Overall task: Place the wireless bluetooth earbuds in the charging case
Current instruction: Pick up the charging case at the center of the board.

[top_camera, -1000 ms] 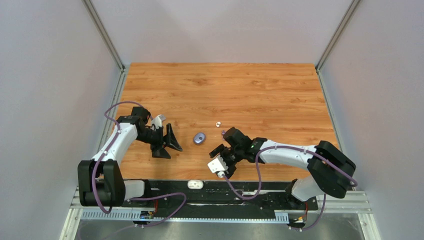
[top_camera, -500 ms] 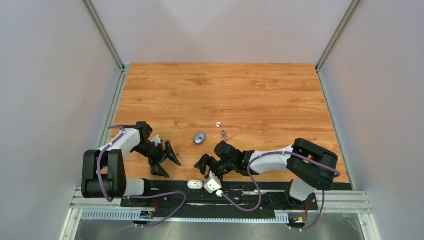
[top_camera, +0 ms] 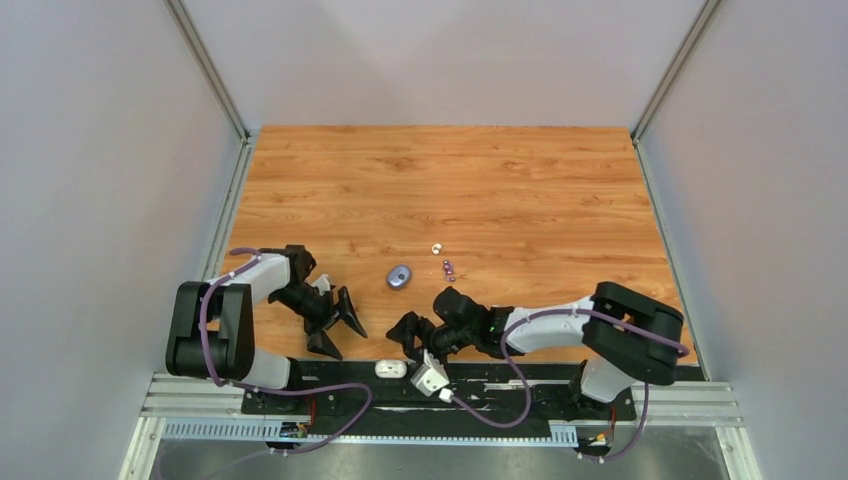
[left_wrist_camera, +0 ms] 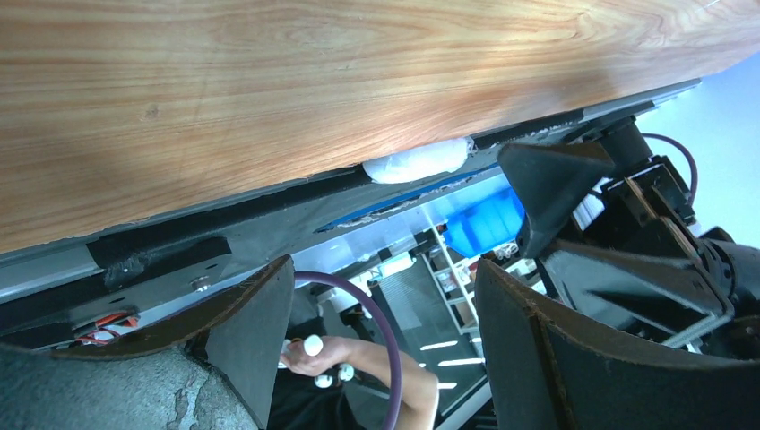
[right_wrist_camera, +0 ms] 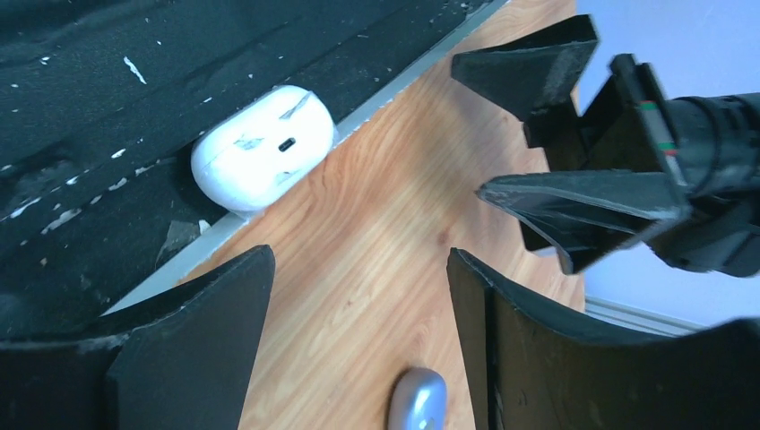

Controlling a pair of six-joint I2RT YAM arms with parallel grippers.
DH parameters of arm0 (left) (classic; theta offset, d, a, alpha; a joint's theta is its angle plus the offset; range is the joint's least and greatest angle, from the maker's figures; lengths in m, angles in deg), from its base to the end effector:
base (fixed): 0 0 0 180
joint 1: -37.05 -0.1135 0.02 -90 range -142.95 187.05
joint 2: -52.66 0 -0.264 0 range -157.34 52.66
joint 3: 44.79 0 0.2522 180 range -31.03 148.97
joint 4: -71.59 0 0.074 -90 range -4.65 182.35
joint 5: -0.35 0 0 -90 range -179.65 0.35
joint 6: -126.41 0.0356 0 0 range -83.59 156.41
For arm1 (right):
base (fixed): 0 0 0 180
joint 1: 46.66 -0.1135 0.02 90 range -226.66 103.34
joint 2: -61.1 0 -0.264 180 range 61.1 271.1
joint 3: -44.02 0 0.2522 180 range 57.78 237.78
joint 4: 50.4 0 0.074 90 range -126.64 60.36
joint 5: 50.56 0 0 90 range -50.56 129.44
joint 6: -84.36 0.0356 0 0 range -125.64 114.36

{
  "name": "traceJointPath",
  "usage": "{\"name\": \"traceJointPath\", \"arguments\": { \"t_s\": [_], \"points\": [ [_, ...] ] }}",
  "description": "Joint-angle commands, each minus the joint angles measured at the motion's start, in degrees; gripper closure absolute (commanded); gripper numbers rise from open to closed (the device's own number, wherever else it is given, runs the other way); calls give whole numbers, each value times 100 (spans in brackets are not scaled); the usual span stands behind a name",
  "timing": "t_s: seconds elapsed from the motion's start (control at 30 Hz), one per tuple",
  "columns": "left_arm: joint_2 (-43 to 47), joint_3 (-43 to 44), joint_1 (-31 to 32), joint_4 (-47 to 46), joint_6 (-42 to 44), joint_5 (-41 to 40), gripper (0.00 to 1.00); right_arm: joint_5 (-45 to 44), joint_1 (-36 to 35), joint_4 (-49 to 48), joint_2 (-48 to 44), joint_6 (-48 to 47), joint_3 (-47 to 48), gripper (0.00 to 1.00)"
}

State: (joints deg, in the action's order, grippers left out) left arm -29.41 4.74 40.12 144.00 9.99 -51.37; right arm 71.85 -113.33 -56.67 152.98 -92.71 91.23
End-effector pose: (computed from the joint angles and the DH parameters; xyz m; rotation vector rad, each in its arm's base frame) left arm 0.1685 -0.0311 0.1408 0.6461 -2.5379 0.7907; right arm 0.0972 0.2734 0.1354 -2.1444 0.1926 0.4273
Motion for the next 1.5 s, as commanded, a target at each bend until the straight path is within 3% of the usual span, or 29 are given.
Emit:
{"name": "traceJointPath", "arguments": {
  "t_s": [0.0,0.17,0.57,0.93,1.17,1.27,1.47],
  "points": [
    [106,-26,36,-16,-90,126,21,127,-21,892,-881,38,-133,25],
    [161,-86,43,-73,-138,163,21,279,-21,1106,-1153,-87,-391,25],
    [103,-54,43,-239,-222,208,21,506,-145,227,-85,-503,-398,25],
    [-239,70,44,-509,-304,129,21,455,-412,-2052,1524,-895,-432,25],
    [-405,117,47,-588,-288,83,21,912,-424,-2590,2150,-1420,-397,38],
    [-400,82,45,-586,-282,76,21,898,-449,-2633,2402,-1452,-209,49],
    [-418,40,78,-658,-291,146,22,744,-456,-2662,2897,-1471,300,56]
  ]
}}
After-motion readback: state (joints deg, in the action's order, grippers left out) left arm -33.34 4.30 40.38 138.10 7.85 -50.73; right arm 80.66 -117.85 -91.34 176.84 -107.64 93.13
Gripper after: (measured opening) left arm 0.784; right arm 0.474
